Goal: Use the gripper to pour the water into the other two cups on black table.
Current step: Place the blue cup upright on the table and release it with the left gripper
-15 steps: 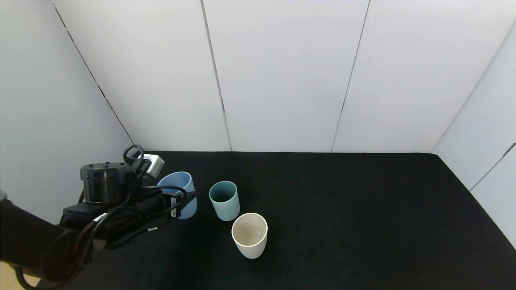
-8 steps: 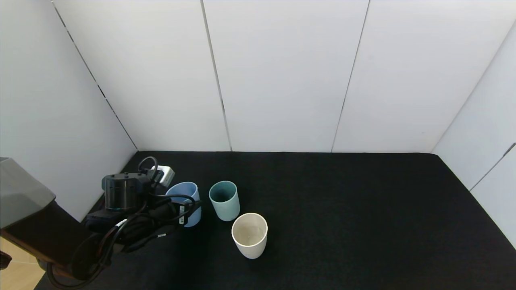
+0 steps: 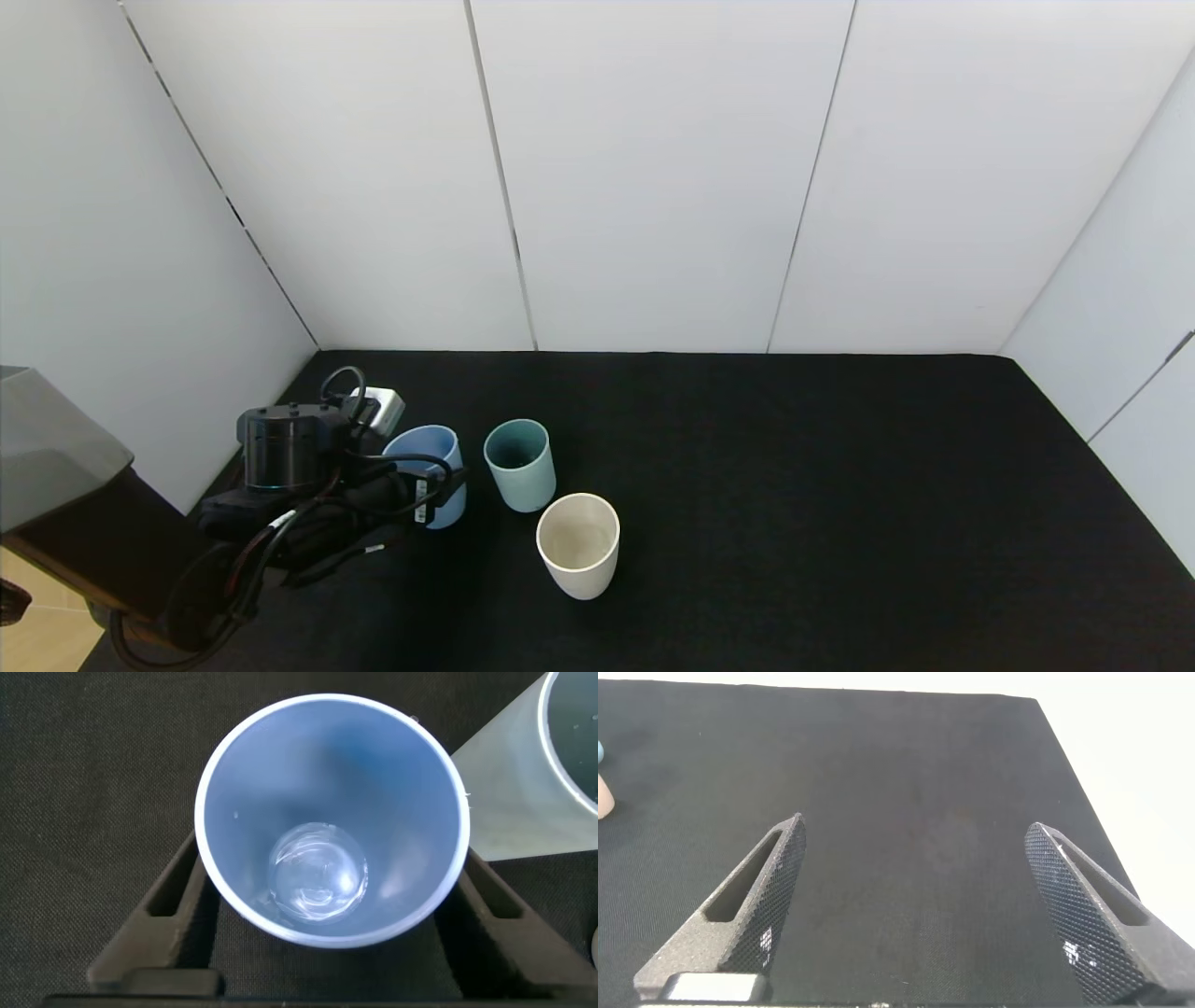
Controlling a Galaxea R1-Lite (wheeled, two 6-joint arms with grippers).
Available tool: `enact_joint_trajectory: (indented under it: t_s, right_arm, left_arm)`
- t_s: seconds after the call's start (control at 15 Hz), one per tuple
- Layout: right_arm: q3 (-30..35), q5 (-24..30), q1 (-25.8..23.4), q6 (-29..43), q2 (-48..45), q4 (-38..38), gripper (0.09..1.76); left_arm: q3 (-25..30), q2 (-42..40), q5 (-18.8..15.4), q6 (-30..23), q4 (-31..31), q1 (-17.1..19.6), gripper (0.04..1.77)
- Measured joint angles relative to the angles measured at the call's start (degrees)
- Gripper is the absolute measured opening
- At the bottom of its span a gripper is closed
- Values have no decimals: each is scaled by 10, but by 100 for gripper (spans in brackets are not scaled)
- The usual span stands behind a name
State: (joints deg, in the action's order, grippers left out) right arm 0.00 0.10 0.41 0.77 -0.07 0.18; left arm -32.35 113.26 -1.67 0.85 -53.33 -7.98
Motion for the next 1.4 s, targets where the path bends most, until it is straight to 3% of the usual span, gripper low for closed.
enact_joint_trajectory:
  t_s: [0.53,1.0,1.4]
  right_arm:
    - [0,0,0,0,0,0,171]
    - [0,0,0,0,0,0,171]
    - [0,0,0,0,0,0,171]
  left_arm:
    - [7,-19,0,2,2,0,160]
    - [40,-109,0,3,13,-2,167]
    - [68,-263,0,2,131,-1,169]
